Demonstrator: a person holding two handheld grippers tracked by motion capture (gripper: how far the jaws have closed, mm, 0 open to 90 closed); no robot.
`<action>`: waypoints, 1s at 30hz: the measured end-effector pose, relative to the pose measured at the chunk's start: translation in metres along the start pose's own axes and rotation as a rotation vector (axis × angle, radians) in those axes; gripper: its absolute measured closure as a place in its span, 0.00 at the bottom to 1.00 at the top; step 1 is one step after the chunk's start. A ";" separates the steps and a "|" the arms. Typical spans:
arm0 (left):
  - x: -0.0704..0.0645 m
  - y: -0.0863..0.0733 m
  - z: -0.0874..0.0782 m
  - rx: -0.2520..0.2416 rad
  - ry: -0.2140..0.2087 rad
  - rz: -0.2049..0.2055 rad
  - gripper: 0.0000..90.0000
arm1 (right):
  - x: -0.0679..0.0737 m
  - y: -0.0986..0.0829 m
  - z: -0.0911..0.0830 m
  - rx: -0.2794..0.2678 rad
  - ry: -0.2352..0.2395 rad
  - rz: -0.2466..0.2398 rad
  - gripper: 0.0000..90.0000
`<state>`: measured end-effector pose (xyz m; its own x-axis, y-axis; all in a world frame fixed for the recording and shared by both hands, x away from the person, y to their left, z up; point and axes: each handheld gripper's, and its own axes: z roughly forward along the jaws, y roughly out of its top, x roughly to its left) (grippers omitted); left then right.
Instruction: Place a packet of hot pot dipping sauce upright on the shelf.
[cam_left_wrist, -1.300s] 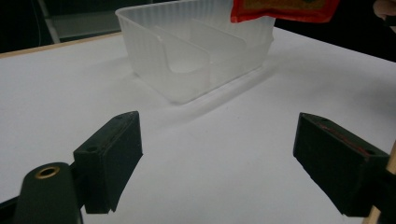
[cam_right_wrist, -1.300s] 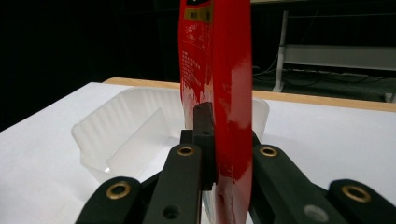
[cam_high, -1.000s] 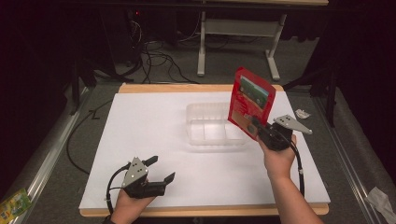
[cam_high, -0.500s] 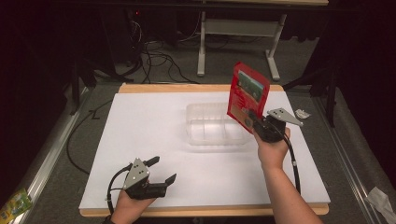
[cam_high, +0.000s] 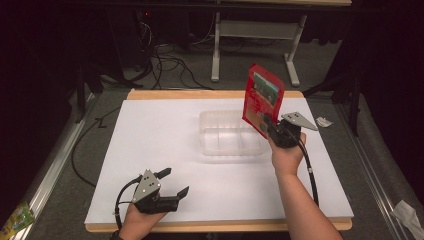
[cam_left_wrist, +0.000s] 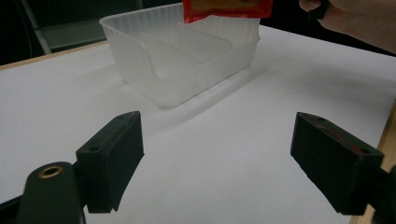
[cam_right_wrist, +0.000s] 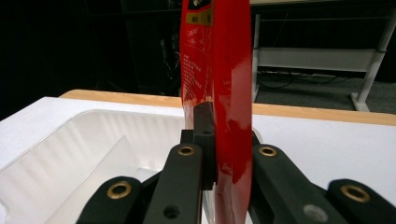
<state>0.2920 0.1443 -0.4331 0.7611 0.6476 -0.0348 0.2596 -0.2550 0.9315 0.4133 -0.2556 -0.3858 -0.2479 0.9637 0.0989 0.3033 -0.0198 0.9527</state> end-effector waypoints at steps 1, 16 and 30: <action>0.000 0.000 0.000 0.000 -0.001 -0.001 0.20 | 0.001 0.000 0.001 0.002 -0.004 0.002 0.97; 0.000 0.000 0.000 -0.001 -0.008 -0.003 0.20 | 0.006 -0.010 0.017 0.013 -0.007 0.008 0.97; 0.000 0.000 0.000 0.001 -0.010 -0.002 0.20 | 0.005 -0.019 0.022 0.021 -0.016 0.016 0.97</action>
<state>0.2921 0.1443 -0.4335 0.7665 0.6409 -0.0401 0.2615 -0.2545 0.9311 0.4270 -0.2444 -0.4097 -0.2285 0.9674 0.1092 0.3259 -0.0297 0.9449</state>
